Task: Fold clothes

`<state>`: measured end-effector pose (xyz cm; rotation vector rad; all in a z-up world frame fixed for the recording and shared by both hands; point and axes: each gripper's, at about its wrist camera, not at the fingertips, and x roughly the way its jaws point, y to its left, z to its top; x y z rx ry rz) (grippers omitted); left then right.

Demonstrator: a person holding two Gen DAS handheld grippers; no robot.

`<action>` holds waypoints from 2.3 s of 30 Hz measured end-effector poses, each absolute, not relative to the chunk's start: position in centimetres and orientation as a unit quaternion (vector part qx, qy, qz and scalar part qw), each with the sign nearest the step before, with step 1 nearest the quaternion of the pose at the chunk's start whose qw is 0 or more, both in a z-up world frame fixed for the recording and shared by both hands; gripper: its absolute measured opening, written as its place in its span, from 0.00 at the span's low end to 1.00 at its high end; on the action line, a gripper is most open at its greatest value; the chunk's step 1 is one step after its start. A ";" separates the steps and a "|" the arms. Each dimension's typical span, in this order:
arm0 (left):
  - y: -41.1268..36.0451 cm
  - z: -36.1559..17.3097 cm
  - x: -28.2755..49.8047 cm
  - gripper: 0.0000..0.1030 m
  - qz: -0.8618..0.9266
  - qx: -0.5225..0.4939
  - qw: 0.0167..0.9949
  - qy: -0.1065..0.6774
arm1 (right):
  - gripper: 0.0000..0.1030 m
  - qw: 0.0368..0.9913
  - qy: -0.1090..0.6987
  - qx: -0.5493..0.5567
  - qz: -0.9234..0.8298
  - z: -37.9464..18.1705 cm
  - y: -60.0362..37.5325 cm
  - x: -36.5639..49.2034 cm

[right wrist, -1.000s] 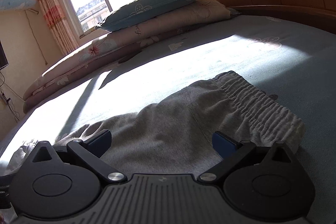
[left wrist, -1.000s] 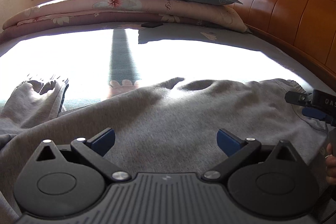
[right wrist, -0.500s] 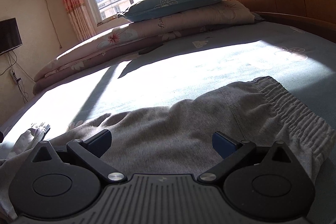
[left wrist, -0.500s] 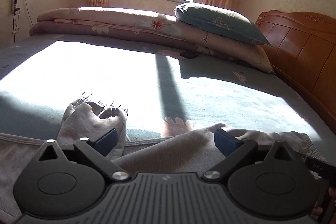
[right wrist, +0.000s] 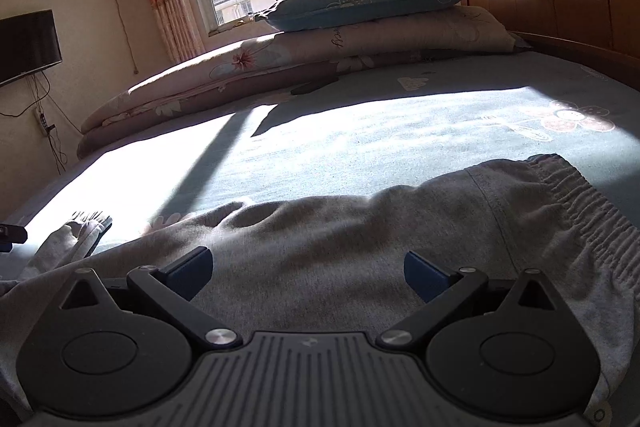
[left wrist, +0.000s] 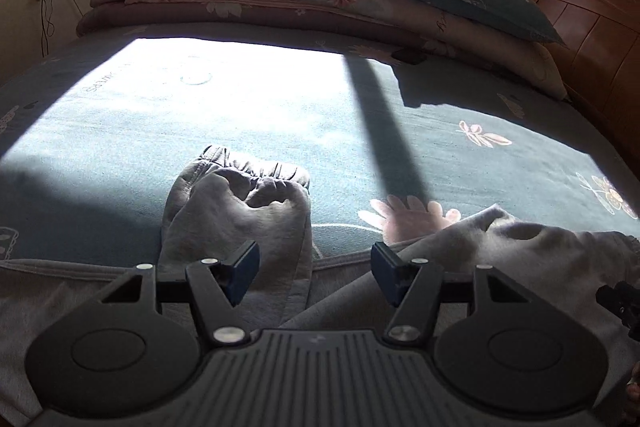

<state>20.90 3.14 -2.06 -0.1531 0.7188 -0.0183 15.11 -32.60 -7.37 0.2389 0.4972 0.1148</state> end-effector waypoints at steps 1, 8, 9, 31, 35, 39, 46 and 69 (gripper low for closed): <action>3.0 -2.0 21.2 0.60 -0.023 -0.095 0.932 0.349 | 1.00 0.961 0.244 0.109 0.065 -7.3 -32.3 15.0; 5.2 -0.7 23.7 0.73 -0.098 -0.173 0.917 0.346 | 1.00 0.954 0.242 0.105 0.141 -6.5 -30.6 14.5; 5.9 -0.4 24.0 0.78 -0.102 -0.168 0.918 0.345 | 1.00 0.949 0.246 0.117 0.159 -6.1 -30.5 14.6; 20.1 -8.2 26.0 0.83 -0.061 -0.291 0.878 0.376 | 0.94 0.753 0.475 0.160 0.426 -4.5 -8.3 32.3; 20.4 -8.3 26.0 0.83 -0.060 -0.295 0.877 0.375 | 0.74 0.738 0.518 0.182 0.392 -6.9 -7.7 34.3; 21.2 -8.4 25.8 0.83 -0.051 -0.308 0.875 0.371 | 0.67 0.751 0.514 0.186 0.369 -7.6 -7.4 35.3; 22.9 -8.6 25.7 0.83 -0.029 -0.328 0.872 0.363 | 0.24 0.772 0.502 0.186 0.343 -8.0 -7.0 36.4; 33.7 -9.7 20.8 0.84 0.120 -0.455 0.840 0.270 | 0.12 0.657 0.467 0.191 0.559 -2.0 6.2 30.1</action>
